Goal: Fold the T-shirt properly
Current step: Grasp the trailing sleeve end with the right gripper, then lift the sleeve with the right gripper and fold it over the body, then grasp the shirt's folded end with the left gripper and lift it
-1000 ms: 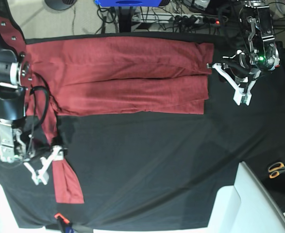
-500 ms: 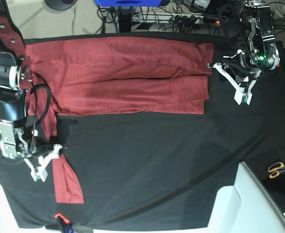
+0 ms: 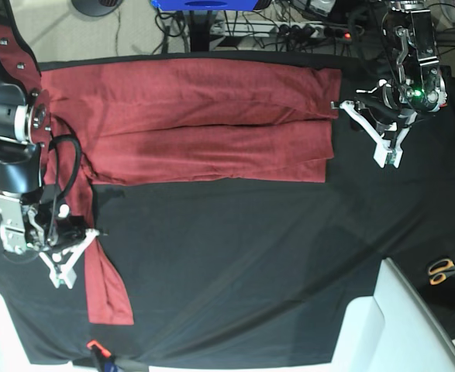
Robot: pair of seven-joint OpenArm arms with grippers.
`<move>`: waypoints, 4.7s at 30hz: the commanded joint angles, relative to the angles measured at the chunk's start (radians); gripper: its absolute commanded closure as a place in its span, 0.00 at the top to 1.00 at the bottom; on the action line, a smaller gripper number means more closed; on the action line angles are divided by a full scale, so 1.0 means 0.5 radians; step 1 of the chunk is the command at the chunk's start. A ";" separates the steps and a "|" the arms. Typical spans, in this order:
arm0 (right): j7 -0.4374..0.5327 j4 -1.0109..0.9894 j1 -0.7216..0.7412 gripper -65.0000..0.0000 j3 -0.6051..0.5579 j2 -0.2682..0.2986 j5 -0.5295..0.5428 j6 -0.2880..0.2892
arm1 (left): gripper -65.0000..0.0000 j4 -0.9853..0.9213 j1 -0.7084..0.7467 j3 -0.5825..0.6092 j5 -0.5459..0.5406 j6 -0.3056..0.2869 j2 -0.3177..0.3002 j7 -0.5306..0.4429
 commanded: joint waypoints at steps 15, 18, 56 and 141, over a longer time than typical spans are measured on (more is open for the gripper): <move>-0.604 1.459 -0.566 0.01 0.012 -0.047 0.032 0.001 | 0.00 0.031 -0.039 -0.008 -0.010 -0.004 -0.063 -0.023; -0.693 1.772 -0.735 0.01 0.012 -0.096 0.032 0.007 | 0.00 0.031 -0.042 -0.011 -0.010 -0.004 -0.100 -0.023; -0.675 3.027 -2.165 0.01 -0.549 -0.458 0.032 -0.002 | 0.00 0.028 -0.042 -0.170 -0.019 -0.004 -0.158 -0.023; -1.052 2.545 -1.364 0.00 -1.338 -0.529 0.032 0.001 | 0.00 -0.423 0.284 -0.760 -0.007 -0.636 -0.128 -0.603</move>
